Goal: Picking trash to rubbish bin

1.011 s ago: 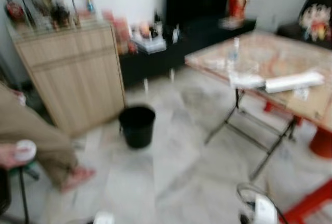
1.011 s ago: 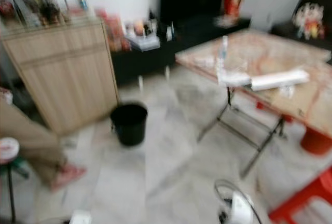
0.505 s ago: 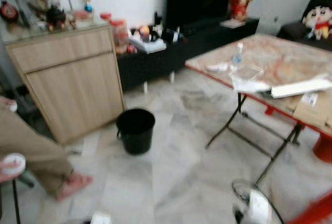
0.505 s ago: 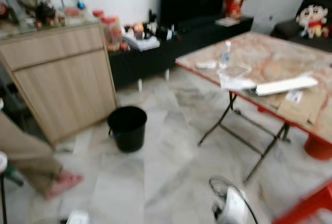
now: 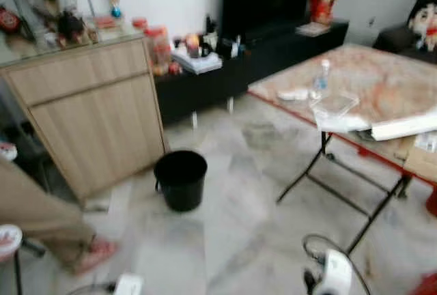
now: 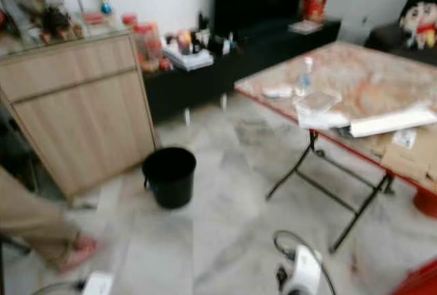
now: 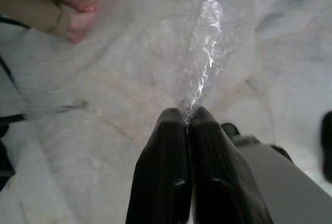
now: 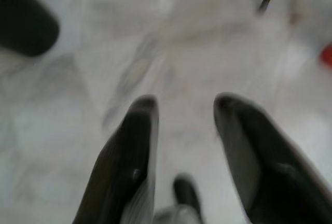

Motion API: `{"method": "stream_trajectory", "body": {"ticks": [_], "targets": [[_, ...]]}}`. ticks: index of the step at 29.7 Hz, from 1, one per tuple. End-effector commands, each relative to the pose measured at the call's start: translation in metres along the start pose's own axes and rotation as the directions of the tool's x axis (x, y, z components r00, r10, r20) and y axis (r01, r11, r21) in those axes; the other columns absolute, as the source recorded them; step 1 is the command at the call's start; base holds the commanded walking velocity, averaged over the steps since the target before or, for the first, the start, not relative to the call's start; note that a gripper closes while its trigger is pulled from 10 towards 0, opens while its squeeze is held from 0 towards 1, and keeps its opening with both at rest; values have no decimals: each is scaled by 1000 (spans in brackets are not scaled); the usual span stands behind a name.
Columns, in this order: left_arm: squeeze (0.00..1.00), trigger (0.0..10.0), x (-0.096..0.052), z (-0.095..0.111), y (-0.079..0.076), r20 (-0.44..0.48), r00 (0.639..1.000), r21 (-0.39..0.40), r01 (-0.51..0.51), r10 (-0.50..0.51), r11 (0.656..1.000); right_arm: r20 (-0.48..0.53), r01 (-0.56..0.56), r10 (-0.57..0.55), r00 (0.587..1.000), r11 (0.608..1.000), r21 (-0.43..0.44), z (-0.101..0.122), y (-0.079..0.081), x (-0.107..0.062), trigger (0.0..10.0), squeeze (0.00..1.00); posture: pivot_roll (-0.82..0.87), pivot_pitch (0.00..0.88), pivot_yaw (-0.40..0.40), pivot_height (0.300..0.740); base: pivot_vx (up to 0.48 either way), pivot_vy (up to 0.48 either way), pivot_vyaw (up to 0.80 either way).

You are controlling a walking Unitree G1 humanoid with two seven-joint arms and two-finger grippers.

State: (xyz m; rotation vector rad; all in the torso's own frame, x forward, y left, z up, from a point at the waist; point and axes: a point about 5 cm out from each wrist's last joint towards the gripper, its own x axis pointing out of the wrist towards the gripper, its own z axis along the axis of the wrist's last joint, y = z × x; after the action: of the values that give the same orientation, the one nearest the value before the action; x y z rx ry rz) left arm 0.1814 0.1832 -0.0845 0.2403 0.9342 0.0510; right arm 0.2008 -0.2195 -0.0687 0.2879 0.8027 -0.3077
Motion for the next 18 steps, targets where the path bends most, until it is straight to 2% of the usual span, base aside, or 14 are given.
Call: {"method": "stream_trajectory", "body": {"ticks": [1,15,18], "targets": [[0,10000,1,-1,15,-6,999,14,-35,35,999,13,-32,32,999,999,14,3,14,2,10000,0,-18,24,-22,740,326,0,0],[0,10000,1,-1,12,-5,999,10,-33,33,999,1,-26,26,1000,1000,17,0,12,1,10000,0,-20,44,-27,740,331,0,0],[0,10000,1,0,11,-6,999,8,-32,33,999,3,-33,33,999,999,-5,2,12,2,10000,0,-21,50,-31,740,350,0,0]]}}
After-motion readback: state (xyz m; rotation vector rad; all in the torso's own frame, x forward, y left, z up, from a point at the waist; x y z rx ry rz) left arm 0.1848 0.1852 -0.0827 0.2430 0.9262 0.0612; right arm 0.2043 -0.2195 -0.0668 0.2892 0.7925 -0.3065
